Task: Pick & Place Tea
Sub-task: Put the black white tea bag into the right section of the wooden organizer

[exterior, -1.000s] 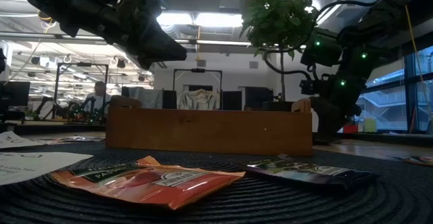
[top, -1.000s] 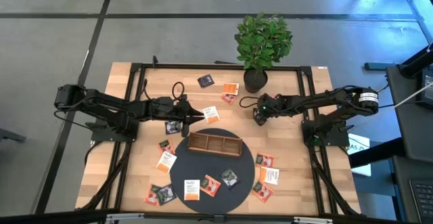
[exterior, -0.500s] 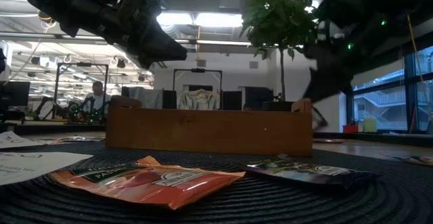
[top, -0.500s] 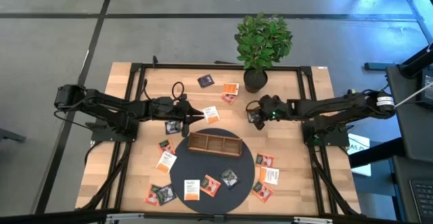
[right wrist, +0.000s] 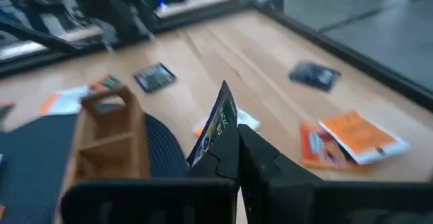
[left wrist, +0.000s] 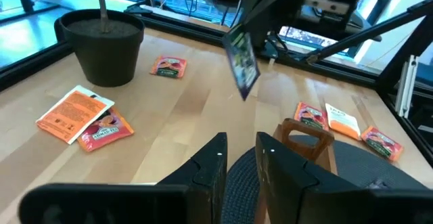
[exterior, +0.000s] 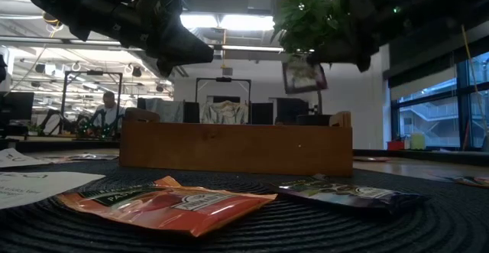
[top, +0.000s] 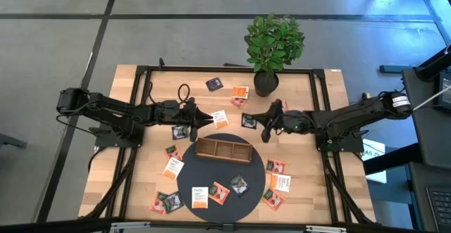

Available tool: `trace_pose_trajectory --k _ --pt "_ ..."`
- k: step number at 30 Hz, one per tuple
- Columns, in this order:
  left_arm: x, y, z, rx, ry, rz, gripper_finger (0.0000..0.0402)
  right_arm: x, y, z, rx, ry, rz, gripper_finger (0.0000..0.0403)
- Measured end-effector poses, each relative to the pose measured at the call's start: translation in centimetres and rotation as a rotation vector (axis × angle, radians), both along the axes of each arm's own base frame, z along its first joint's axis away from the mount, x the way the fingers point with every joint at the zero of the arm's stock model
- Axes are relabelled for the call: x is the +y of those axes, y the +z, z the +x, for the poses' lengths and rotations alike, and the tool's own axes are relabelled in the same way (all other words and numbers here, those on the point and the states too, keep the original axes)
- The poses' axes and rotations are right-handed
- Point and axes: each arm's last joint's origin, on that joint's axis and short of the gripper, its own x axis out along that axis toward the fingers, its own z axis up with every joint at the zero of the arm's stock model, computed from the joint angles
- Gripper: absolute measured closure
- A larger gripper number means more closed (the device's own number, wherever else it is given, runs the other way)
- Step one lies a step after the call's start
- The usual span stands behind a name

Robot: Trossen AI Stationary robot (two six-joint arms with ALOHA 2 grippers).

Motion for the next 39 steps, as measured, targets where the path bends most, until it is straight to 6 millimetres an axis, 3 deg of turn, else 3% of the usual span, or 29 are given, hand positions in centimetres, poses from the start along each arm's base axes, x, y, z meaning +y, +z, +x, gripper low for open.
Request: trace_pose_trajectory --k 5,14,22,39 --pt "0.0 0.0 0.0 -0.001 0.000 0.000 0.0327 0.9 0.1 0.3 -0.032 0.041 -0.015 0.0400" --pt "0.0 0.0 0.0 -0.001 -0.001 0.000 0.0327 4.3 -2.5 1.4 -0.020 0.031 0.042 0.0400" --pt "0.0 0.0 0.0 0.000 -0.001 0.000 0.0327 7.0 -4.1 1.0 -0.006 -0.030 0.016 0.0400" --pt "0.0 0.0 0.0 0.001 -0.001 -0.001 0.0327 7.9 -7.2 2.0 0.024 -0.051 -0.009 0.0397"
